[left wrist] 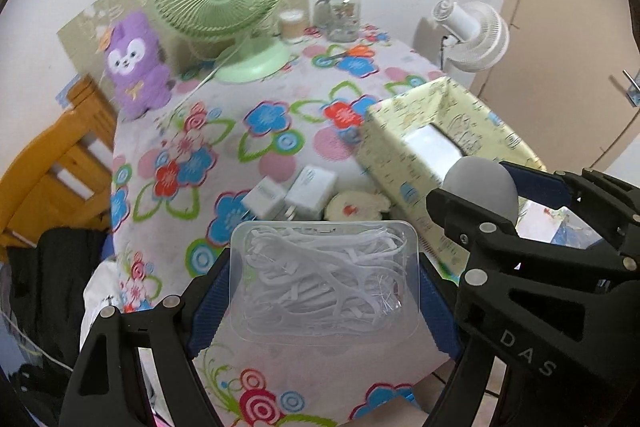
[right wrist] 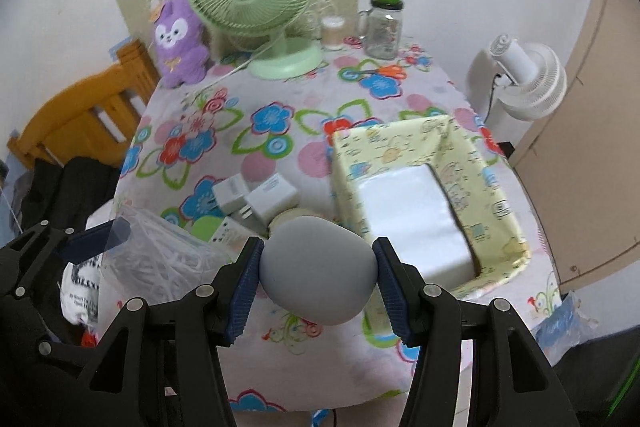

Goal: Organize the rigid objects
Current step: 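Lower the clear box into the fabric storage box and open the left tool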

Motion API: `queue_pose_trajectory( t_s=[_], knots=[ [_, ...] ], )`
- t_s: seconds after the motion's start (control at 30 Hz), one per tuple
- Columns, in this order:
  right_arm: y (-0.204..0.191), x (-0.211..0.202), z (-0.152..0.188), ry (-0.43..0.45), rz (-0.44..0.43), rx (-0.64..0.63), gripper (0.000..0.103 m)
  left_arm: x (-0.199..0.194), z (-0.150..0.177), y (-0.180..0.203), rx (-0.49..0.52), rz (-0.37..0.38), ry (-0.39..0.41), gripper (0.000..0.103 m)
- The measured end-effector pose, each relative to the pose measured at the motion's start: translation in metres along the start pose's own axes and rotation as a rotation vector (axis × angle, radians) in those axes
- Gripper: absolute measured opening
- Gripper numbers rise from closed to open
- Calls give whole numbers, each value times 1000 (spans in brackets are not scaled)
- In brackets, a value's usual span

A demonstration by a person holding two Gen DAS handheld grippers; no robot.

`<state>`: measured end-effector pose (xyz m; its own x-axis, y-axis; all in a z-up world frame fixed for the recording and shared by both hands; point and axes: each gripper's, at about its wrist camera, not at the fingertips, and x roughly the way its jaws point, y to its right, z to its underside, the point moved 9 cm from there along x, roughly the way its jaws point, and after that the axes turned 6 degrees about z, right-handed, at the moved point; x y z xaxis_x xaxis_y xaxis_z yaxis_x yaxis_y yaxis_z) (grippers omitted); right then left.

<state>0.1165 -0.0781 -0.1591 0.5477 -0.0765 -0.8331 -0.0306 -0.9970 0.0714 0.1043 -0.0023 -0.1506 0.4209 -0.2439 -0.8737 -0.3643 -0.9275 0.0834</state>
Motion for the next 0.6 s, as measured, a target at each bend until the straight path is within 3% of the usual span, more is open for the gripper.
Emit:
queue_pose_trajectory(
  t_s=[0.13,0.6],
  knots=[
    [22,1,-8,9,-3,18,58,8,-16,22,20,40,9,86],
    [117,24,-24,-29,18,27,58,53,-70,92,176,55,-12,86]
  ],
)
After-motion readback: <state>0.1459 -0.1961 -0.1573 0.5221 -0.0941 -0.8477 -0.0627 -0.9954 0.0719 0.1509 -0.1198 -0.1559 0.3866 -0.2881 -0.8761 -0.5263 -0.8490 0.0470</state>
